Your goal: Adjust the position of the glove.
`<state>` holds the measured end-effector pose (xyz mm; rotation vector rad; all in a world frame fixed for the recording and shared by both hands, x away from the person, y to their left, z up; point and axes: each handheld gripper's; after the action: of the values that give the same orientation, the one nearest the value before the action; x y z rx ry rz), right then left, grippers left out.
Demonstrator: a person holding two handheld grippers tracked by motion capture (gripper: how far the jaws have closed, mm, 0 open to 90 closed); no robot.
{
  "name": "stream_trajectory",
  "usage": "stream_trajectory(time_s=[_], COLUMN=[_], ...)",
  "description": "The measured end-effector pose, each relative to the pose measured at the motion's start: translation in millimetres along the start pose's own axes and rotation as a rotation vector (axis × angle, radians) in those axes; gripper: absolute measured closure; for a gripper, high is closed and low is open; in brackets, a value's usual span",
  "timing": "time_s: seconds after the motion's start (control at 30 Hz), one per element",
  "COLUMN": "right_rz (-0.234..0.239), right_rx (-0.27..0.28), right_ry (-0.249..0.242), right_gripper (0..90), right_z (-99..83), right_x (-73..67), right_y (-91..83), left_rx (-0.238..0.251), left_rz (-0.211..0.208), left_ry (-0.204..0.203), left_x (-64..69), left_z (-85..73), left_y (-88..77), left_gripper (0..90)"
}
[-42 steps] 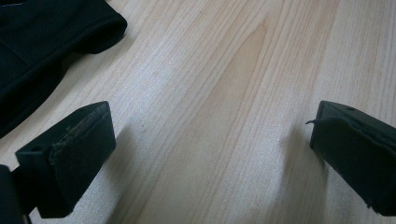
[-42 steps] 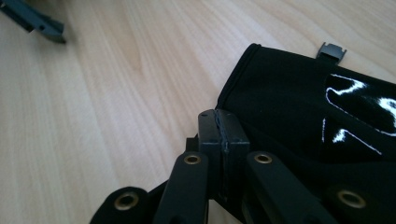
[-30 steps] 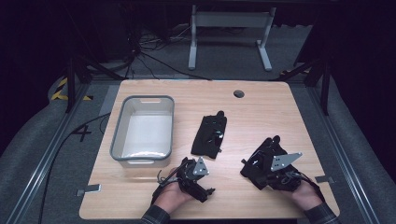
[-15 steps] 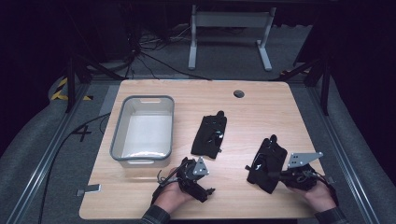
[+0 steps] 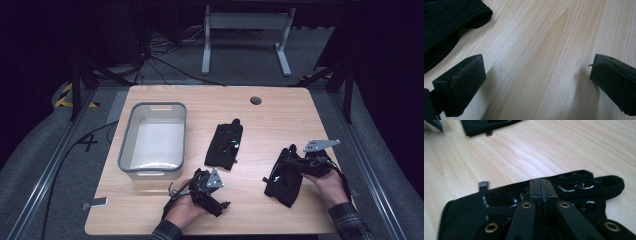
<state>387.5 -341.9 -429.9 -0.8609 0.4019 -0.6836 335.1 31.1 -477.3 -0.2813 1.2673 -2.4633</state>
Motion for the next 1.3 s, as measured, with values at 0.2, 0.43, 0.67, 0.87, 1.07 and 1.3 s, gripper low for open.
stream_trajectory(time_s=[0.2,0.43,0.67,0.87,1.07,1.3], right_rz=[-0.015,0.005,0.067,0.1,0.103,0.095], right_rx=[-0.024,-0.046,-0.051,-0.063,-0.052,-0.046], right_ry=[0.008,-0.016,-0.088,-0.134,-0.154,-0.155], right_gripper=[89.9,89.9,89.9,90.0,89.9,89.9], right_z=[6.3,11.4,23.5,27.1,28.0,12.1], right_x=[10.0,6.6,-15.1,-32.0,-38.7,-35.0], right_y=[17.1,34.1,46.2,50.2,46.4,19.5], left_rx=[0.001,0.0,0.0,0.0,0.0,0.0], left_rz=[0.0,0.0,0.0,0.0,0.0,0.0], left_ry=[-0.001,0.001,0.001,0.001,0.001,0.0], left_x=[0.1,-0.1,-0.1,-0.1,-0.1,-0.1], left_z=[0.0,0.2,0.2,0.2,0.2,0.2], left_y=[0.1,0.1,0.1,0.1,0.0,0.1], left_gripper=[0.4,0.3,0.3,0.3,0.3,0.3])
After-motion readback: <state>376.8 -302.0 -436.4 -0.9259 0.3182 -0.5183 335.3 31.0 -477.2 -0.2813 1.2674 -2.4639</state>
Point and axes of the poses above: each handheld gripper's, and its own axes: y roughly forward along the jaws, z roughly out of its top, x roughly to its right, and after that the axes turned 8 degrees about -x, right-handed
